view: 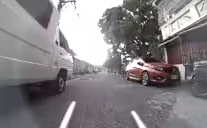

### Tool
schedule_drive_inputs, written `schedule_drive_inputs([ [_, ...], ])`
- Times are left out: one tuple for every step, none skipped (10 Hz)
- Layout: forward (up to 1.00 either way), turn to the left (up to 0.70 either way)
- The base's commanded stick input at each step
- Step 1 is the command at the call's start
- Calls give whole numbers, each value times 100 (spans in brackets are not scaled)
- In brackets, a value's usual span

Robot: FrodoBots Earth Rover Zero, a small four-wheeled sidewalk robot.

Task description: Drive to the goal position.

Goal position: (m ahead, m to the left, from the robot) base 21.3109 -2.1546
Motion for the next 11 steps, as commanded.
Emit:
schedule_drive_inputs([
  [70,0],
  [70,0],
  [70,0],
  [70,0],
  [70,0],
  [70,0],
  [70,0],
  [70,0],
  [70,0],
  [70,0],
  [70,0],
])
